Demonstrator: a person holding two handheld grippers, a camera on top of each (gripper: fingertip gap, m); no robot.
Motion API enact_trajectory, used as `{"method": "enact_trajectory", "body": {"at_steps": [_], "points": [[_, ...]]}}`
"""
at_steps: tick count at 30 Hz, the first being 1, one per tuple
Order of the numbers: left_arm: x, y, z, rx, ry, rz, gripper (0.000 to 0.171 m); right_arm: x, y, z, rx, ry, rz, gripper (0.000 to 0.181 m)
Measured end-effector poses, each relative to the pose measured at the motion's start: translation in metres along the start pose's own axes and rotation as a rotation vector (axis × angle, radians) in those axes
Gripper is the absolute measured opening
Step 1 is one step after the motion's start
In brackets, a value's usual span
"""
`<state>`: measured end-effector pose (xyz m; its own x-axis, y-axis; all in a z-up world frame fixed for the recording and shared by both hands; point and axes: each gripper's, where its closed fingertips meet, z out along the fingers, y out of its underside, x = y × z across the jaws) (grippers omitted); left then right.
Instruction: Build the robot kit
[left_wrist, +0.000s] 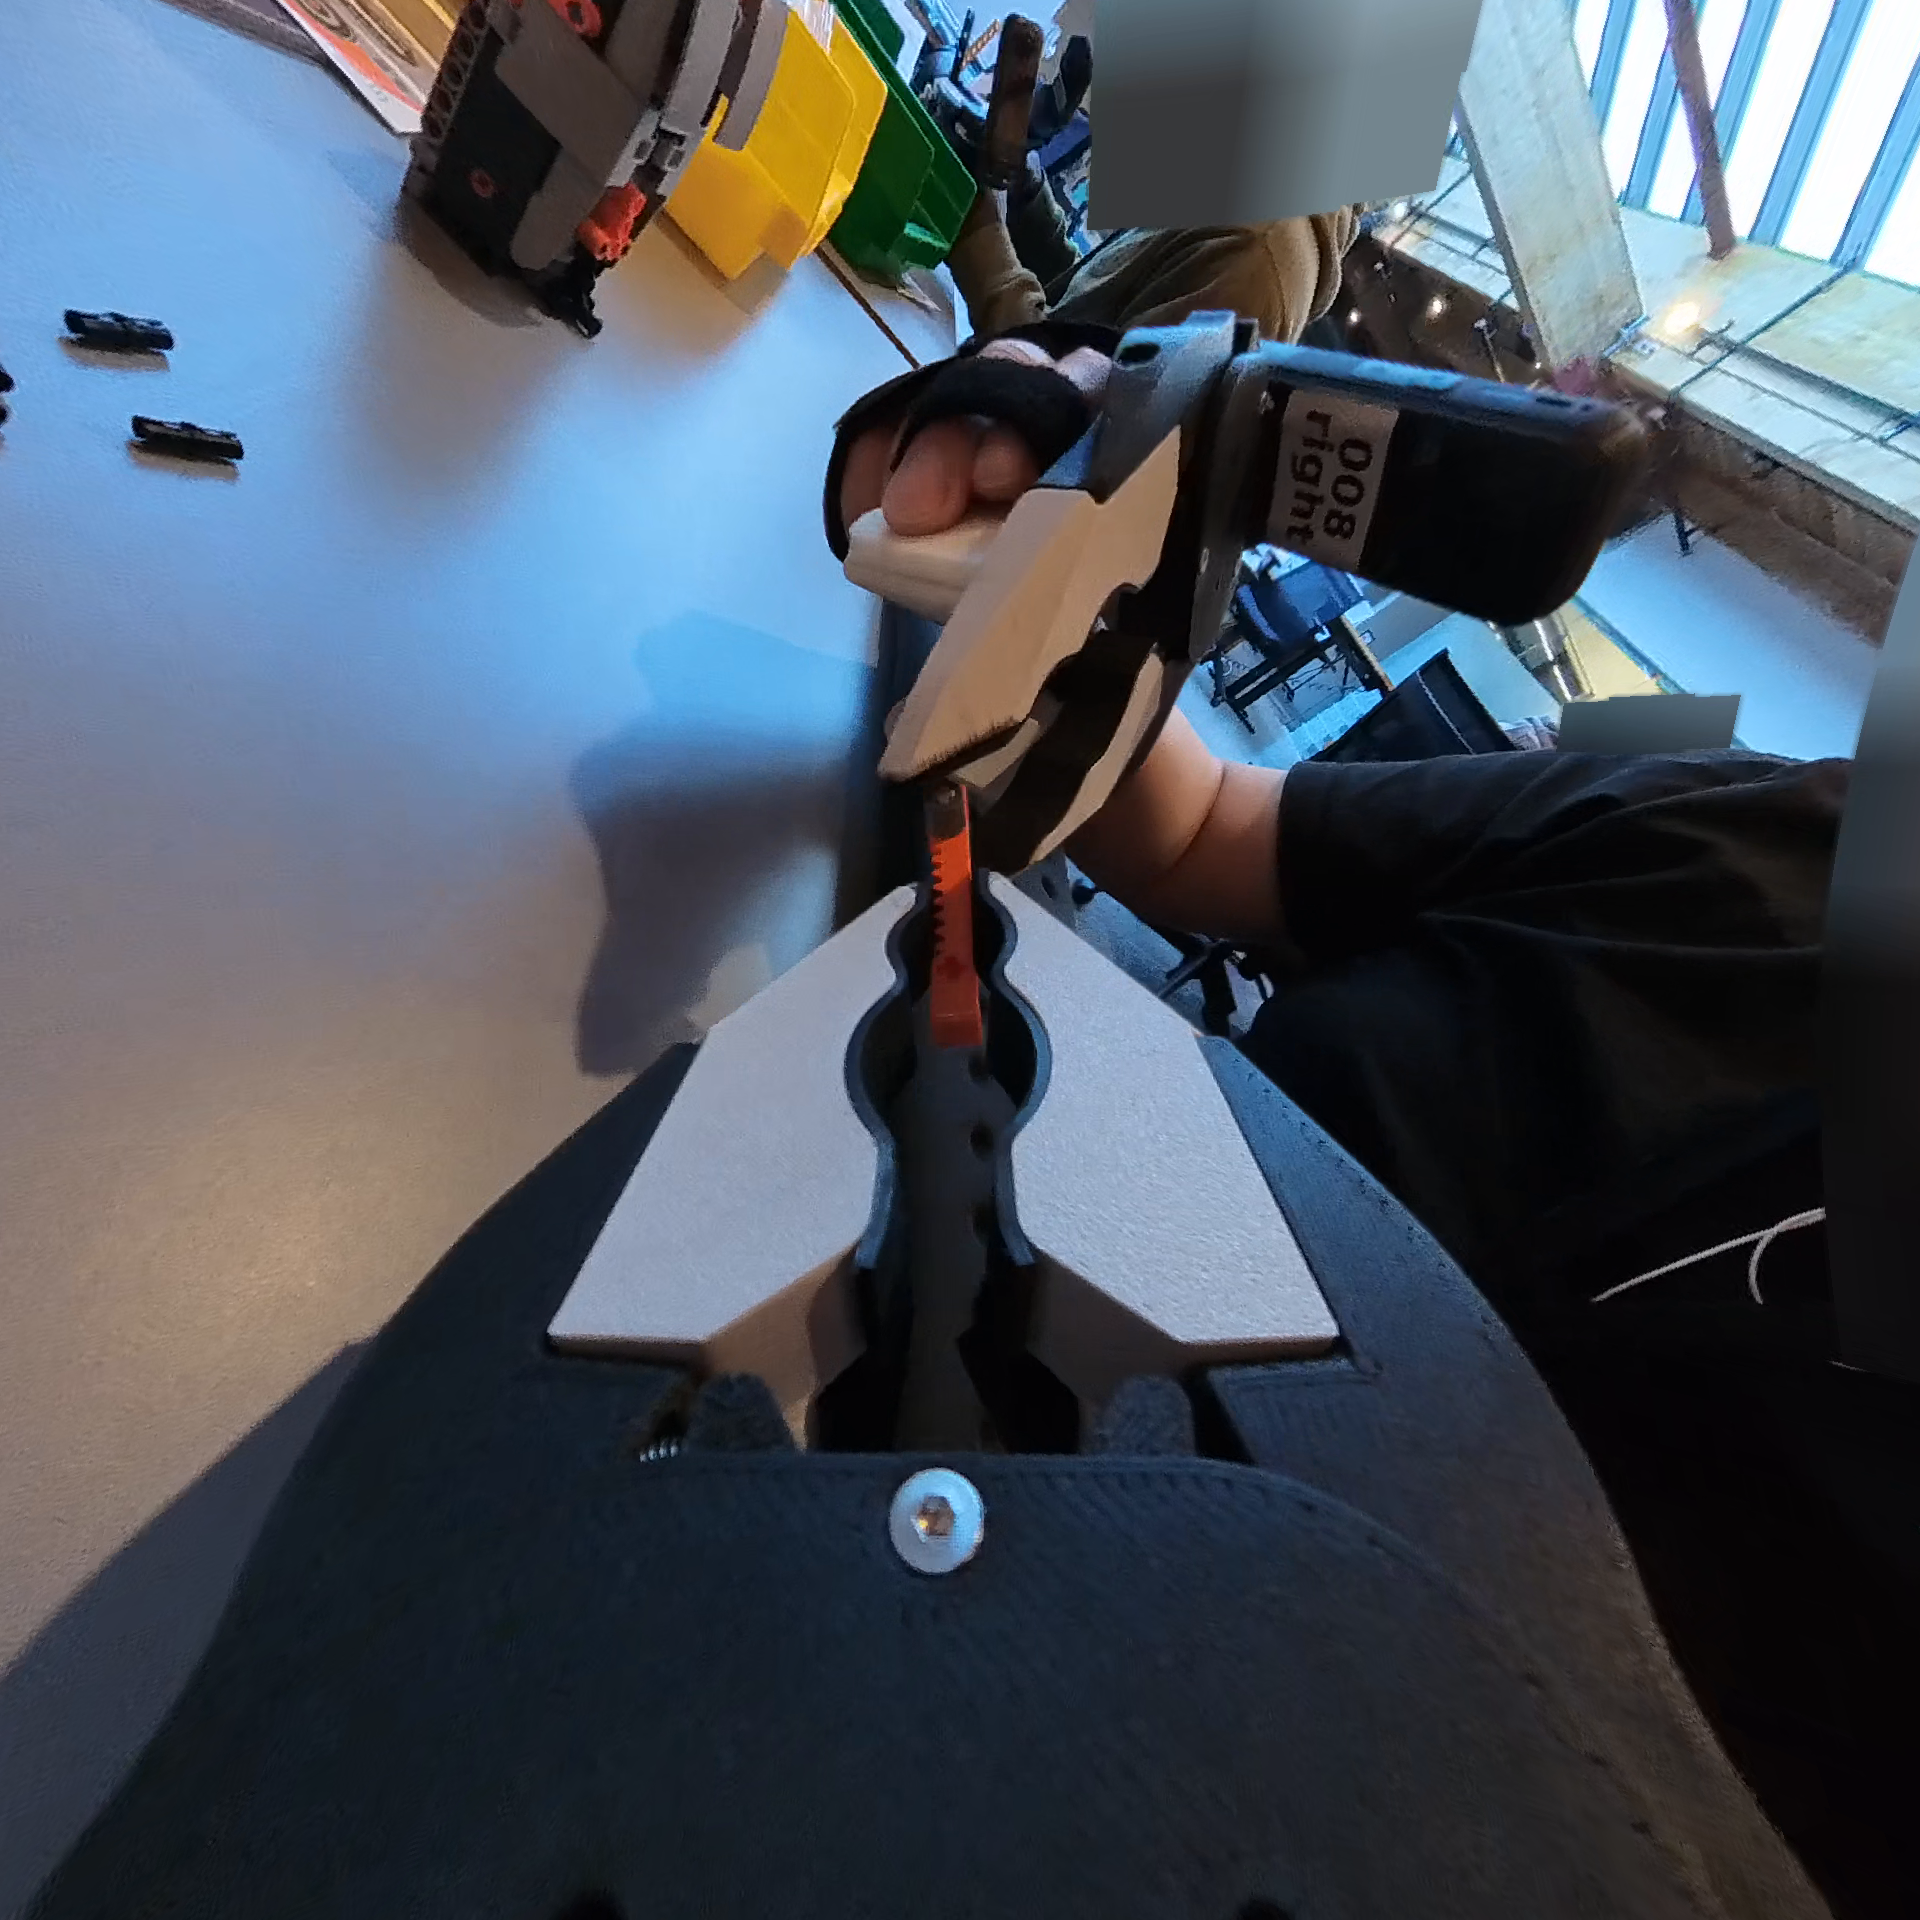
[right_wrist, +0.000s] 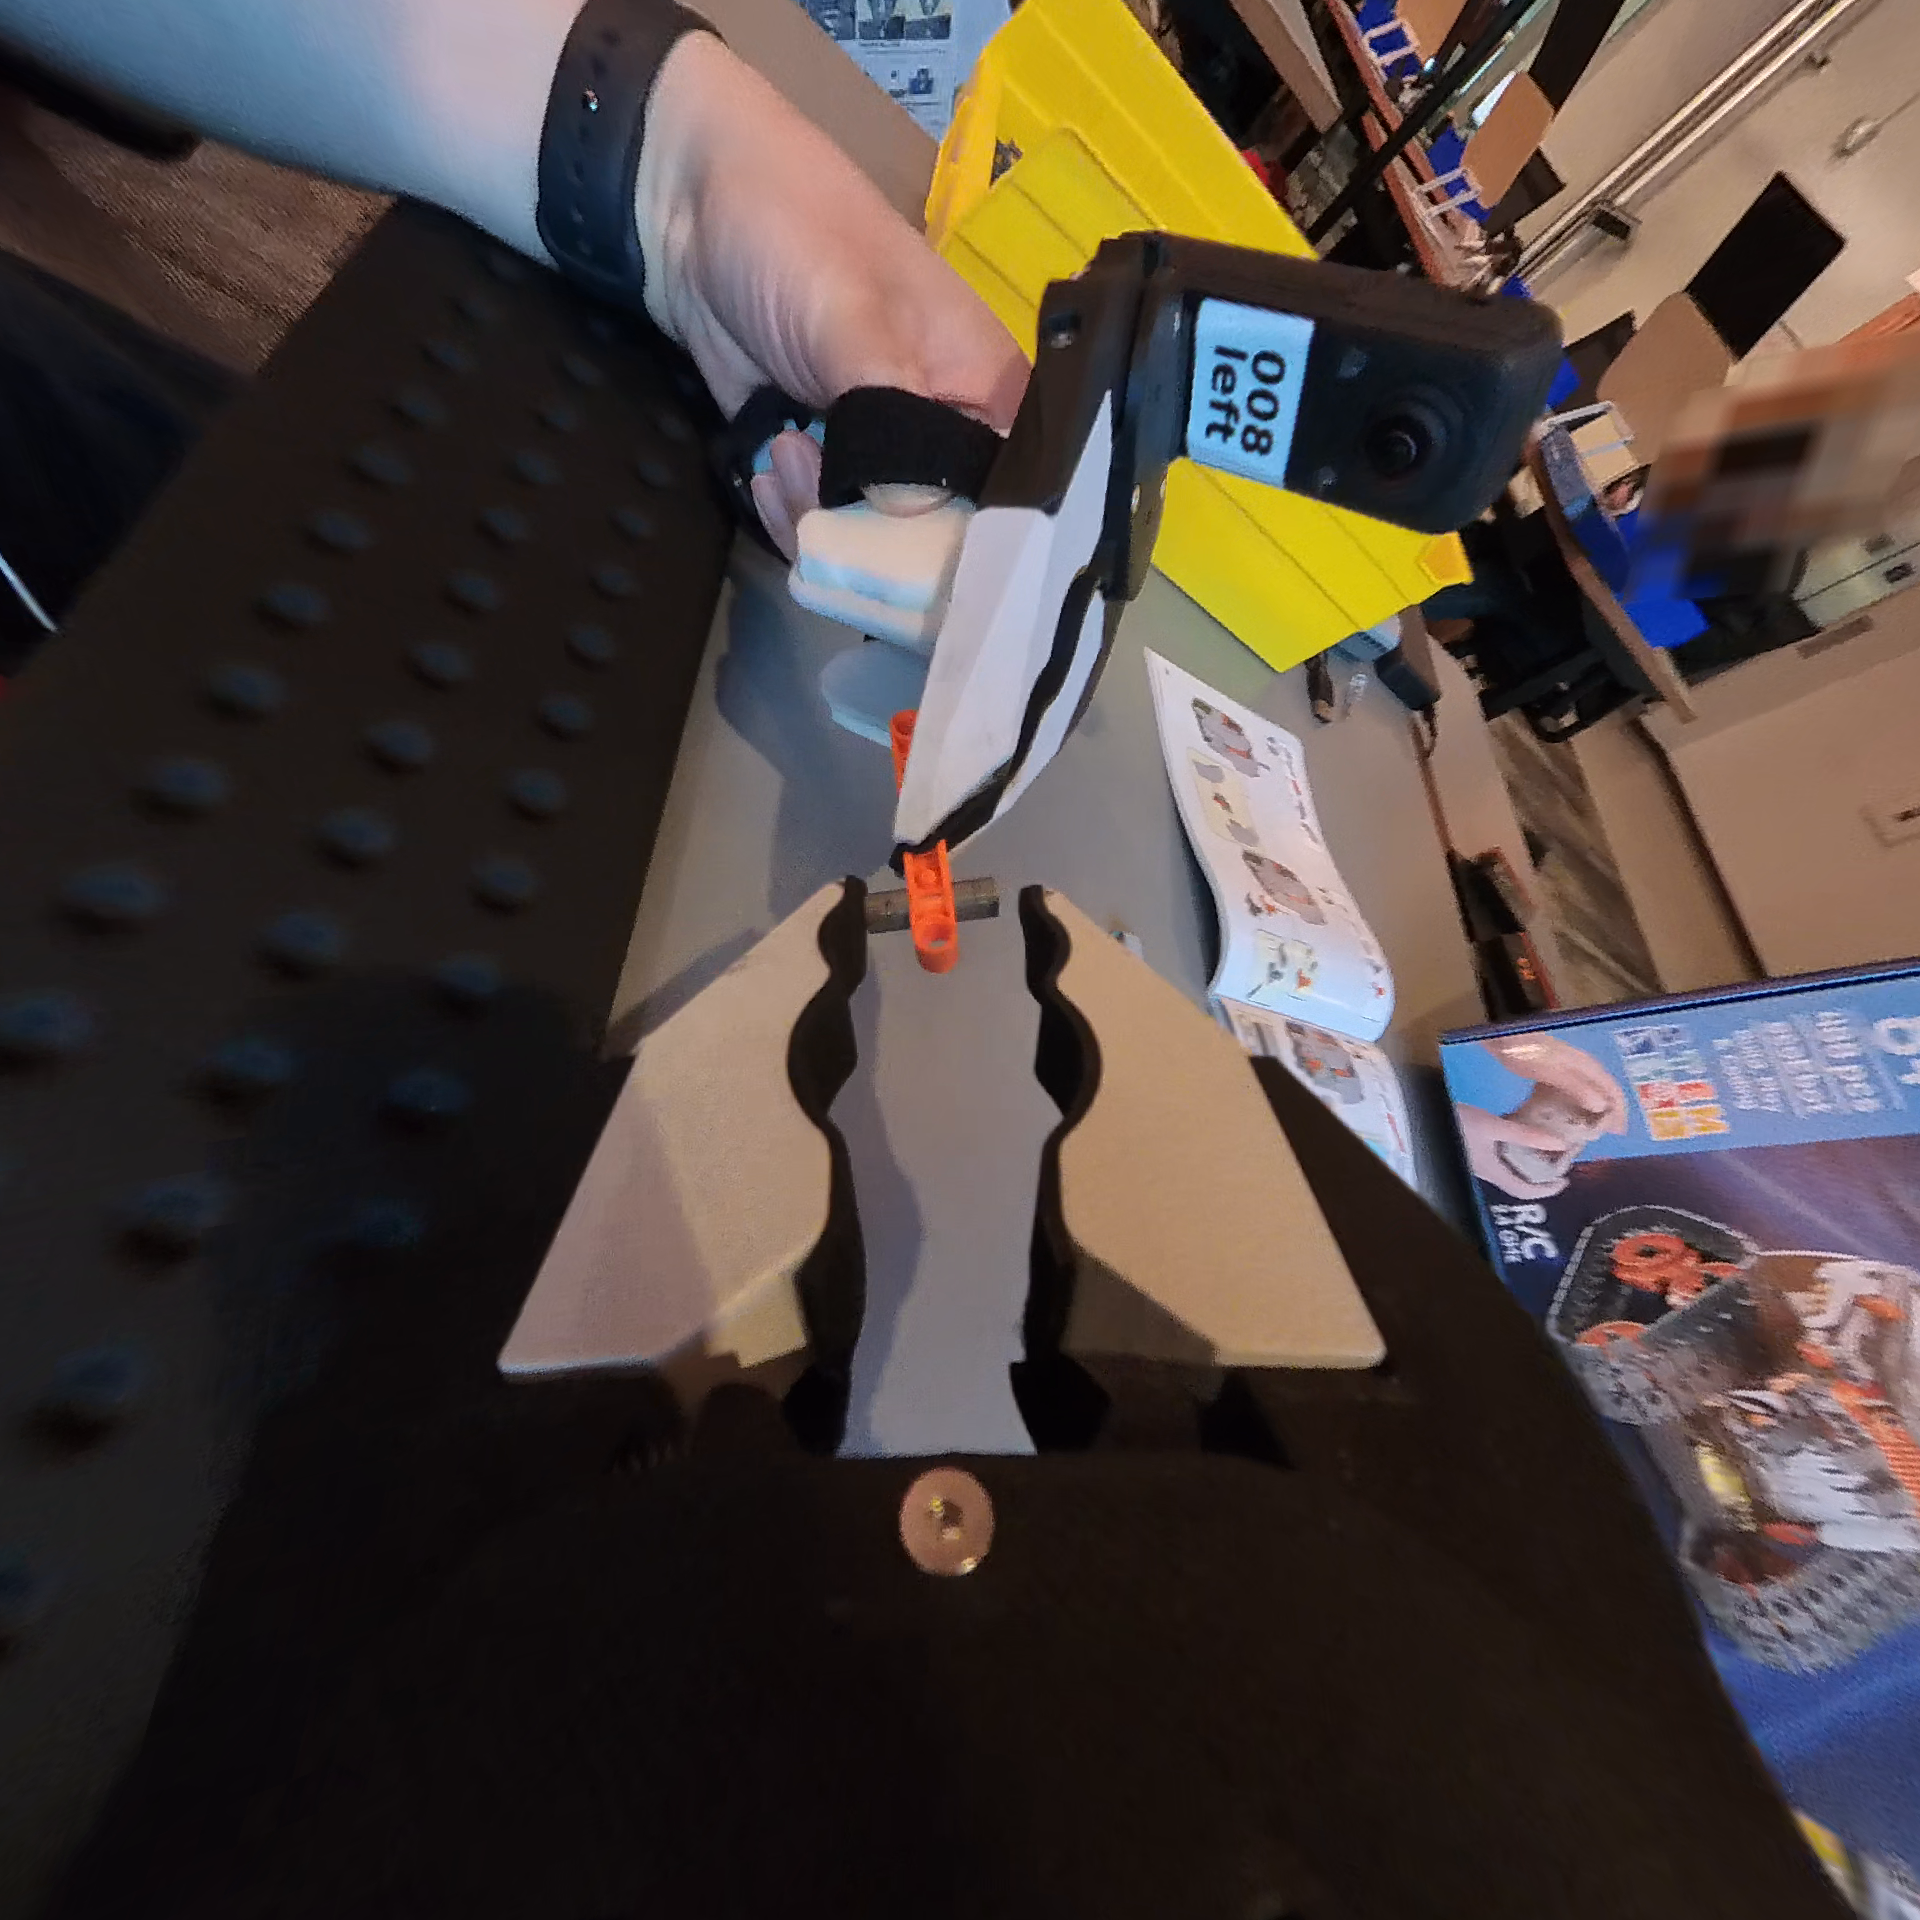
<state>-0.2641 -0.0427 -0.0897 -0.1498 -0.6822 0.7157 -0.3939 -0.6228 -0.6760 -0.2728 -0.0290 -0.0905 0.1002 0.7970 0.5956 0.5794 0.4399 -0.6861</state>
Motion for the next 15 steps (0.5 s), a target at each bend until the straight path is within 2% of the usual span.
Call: {"method": "enact_trajectory", "body": {"at_steps": [6,10,15], "points": [[-0.005,0.006,0.003,-0.044,-0.041,0.022,0.003,-0.003,0.006,0.003,-0.046,0.059,-0.13,0.034],[-0.007,0.007,0.003,-0.045,-0.026,-0.021,0.003,-0.009,0.006,0.007,-0.05,0.031,-0.132,0.025],[-0.01,0.013,0.006,-0.085,-0.042,-0.021,0.003,-0.016,0.01,0.013,-0.079,-0.01,-0.107,0.024]]}}
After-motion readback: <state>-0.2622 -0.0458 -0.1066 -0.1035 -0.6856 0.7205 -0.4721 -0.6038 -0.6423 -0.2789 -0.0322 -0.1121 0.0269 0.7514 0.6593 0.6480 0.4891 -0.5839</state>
